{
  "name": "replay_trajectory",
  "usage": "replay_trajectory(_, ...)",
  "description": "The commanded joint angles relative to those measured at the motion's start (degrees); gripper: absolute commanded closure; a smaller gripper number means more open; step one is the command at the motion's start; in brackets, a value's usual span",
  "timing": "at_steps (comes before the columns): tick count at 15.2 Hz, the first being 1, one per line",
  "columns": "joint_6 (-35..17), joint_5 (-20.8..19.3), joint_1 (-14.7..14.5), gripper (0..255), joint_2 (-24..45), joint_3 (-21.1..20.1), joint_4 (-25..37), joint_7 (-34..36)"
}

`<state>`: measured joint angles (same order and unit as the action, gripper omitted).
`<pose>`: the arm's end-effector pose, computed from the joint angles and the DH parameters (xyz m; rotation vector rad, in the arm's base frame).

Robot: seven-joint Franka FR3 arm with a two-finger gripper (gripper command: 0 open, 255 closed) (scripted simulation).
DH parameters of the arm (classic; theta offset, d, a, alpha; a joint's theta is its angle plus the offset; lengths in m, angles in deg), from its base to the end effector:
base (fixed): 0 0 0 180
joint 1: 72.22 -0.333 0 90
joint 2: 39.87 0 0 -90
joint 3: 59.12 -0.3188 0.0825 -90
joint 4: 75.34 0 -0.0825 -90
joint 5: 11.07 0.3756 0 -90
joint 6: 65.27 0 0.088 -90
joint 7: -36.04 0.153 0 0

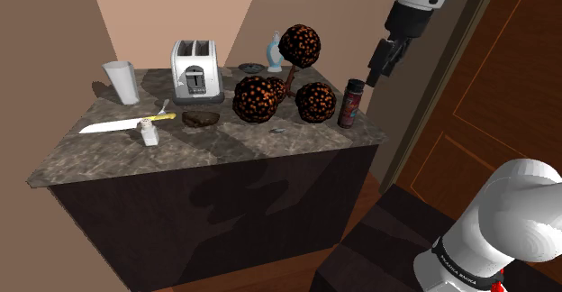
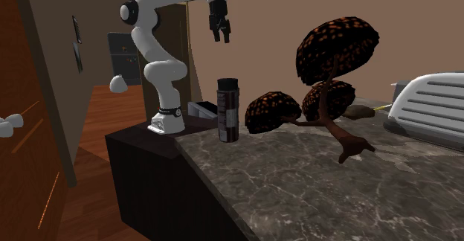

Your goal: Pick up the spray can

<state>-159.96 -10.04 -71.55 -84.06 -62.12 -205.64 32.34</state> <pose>0.3157 0.0201 0.5883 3.1083 0.1447 0.2317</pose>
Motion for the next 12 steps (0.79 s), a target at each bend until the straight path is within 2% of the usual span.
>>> replay_trajectory(1, 0.0, 0.0, 0.0, 0, 0.0, 0.0, 0.0, 0.0)
replay_trajectory(12, -3.6, -0.1, 3.9, 0, 21.2, 10.0, 11.9, -6.7)
